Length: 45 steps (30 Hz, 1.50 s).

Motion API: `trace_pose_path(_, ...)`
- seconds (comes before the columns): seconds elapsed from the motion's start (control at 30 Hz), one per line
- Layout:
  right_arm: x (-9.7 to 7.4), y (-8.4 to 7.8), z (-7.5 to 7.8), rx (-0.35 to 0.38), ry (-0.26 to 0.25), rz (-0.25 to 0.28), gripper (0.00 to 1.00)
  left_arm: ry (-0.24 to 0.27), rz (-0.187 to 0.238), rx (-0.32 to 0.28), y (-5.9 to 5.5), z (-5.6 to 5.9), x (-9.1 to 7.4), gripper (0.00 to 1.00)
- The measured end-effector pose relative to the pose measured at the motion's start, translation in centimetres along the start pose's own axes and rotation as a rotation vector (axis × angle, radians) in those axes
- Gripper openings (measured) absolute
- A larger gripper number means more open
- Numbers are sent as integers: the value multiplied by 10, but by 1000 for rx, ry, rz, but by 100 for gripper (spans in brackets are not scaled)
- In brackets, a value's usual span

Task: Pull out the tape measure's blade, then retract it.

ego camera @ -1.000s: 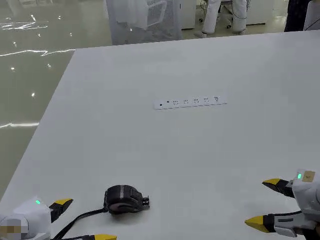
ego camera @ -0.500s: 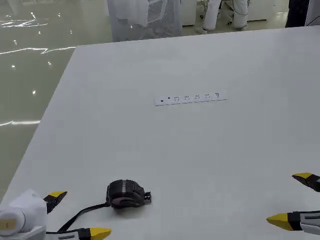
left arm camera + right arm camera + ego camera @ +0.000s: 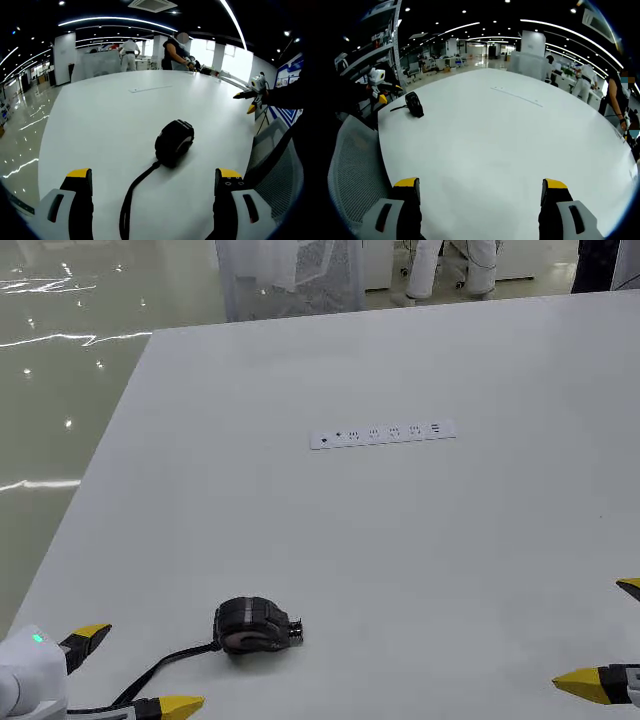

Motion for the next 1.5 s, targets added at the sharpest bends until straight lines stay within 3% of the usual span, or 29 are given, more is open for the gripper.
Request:
trace_pose_path(1.0,-5,-8,-5,-12,-1,-1,99,0,2,13,3,3,-3,99)
trace_pose_path(1.33,-4,-11,-8,-15,-5,-8,99,9,13,10,4,-3,-8,99)
trace_pose_path(1.5,-6,-11,-8,-3,-6,4,99,10,-2,11,1,-3,-9,99)
Point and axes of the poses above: the centre of the closed fingertips' face, and the gripper's own axes: x roughly forward along the fingers, z roughly to its right, y roughly out of its top, the point moved 7 cm from there along -x, roughly backward along the fingers, and after that the axes turned 13 degrees about -z, right-handed, at the moved point
